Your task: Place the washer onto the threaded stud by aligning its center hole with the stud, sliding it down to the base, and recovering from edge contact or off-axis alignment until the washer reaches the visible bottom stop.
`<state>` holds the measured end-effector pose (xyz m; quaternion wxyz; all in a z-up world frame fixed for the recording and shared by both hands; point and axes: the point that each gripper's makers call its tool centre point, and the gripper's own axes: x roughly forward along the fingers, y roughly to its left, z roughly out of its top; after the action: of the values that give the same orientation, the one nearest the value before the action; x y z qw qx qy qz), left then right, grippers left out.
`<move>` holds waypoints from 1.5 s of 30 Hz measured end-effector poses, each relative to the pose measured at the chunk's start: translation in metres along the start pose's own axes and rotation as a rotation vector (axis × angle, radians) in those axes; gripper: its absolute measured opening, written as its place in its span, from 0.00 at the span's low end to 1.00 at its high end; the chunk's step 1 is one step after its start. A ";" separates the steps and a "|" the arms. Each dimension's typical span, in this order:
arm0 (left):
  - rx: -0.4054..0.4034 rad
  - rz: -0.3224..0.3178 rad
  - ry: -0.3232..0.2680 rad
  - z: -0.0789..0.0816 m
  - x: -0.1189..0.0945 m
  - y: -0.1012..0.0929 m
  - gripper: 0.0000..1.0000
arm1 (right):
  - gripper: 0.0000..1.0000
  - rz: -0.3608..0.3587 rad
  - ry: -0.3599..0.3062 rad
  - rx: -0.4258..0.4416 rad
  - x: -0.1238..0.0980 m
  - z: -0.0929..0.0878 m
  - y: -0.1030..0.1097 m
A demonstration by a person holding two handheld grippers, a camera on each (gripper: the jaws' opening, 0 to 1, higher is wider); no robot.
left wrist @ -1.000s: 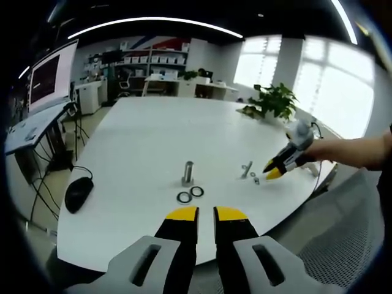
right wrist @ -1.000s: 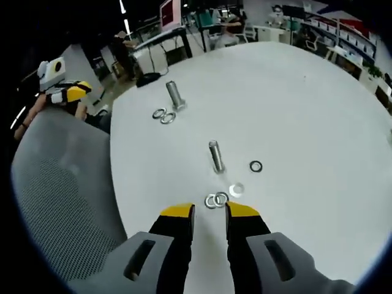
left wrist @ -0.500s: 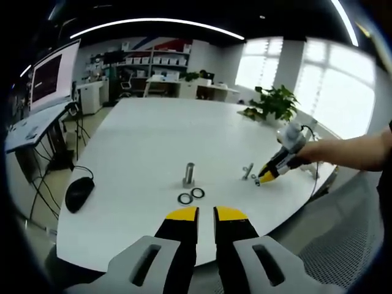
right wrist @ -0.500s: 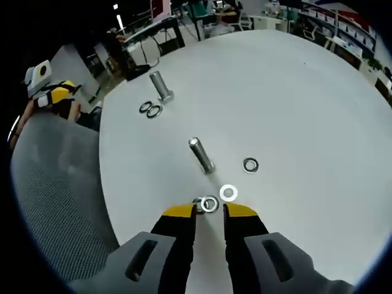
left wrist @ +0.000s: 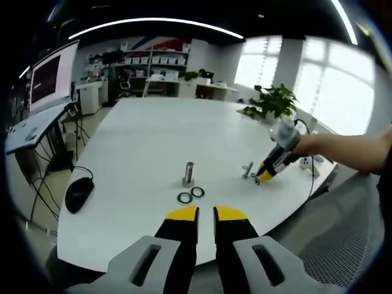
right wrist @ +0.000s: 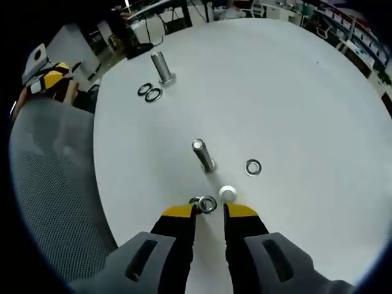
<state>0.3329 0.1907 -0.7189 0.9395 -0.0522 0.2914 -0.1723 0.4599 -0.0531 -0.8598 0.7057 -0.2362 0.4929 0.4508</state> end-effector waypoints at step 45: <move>0.008 0.018 0.053 -0.009 0.001 0.002 0.07 | 0.15 0.018 -0.082 -0.058 0.007 0.002 0.001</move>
<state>0.3295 0.1918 -0.7272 0.9332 -0.0411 0.3160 -0.1661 0.4609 -0.0483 -0.8648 0.7140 -0.2334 0.4524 0.4807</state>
